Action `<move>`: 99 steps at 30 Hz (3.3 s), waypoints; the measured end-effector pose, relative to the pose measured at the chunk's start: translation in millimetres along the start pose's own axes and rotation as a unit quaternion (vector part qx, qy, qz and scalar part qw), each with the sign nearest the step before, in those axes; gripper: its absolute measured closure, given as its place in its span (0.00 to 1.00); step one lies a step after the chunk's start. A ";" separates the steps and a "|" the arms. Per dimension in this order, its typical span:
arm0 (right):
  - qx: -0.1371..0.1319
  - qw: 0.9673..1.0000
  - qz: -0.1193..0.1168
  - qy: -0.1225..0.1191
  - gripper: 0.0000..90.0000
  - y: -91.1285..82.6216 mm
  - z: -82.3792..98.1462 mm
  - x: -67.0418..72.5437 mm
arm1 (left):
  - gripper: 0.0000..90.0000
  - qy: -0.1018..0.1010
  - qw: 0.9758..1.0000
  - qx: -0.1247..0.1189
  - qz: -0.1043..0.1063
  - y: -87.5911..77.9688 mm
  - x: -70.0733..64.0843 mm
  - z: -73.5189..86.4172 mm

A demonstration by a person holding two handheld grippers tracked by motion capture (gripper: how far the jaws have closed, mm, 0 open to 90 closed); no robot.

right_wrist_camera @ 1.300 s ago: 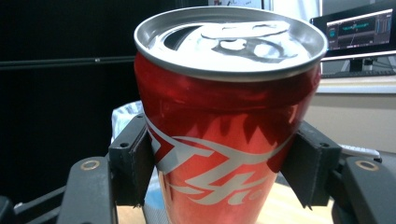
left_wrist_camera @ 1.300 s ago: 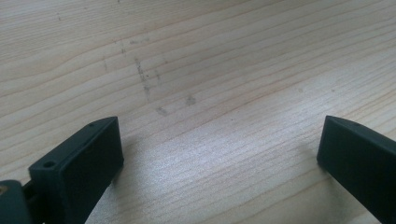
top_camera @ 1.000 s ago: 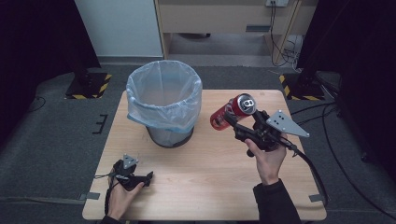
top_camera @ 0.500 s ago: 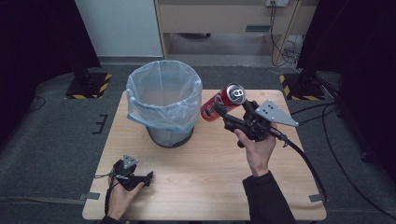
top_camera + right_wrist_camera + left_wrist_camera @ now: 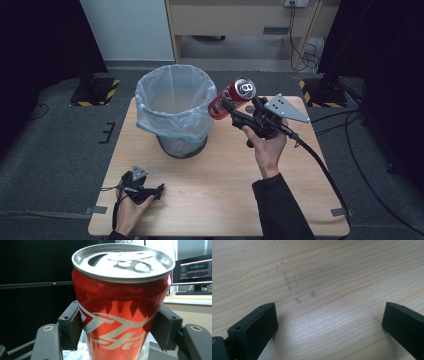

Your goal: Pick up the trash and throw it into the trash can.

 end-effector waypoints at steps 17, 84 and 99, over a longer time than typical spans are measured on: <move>0.003 1.000 -0.005 -0.015 0.37 41.5 -13.0 7.7 | 0.00 0.001 1.000 0.000 0.001 0.2 -0.3 -0.1; 0.092 0.995 -0.005 -0.029 0.27 48.3 20.7 10.6 | 0.00 0.004 1.000 0.001 0.004 0.5 -1.5 -0.2; 0.139 0.990 0.002 -0.031 0.21 -15.1 62.9 5.2 | 0.00 0.003 1.000 0.001 0.003 0.7 -1.9 -0.2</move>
Point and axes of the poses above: each handheld gripper's, and its own axes: y roughly forward along the jaws, z roughly out of its underside, x roughly to its left, the point moved 10 cm from there along y, roughly forward along the jaws, and after that the axes turned 15 degrees about -y, right-handed, at the moved point
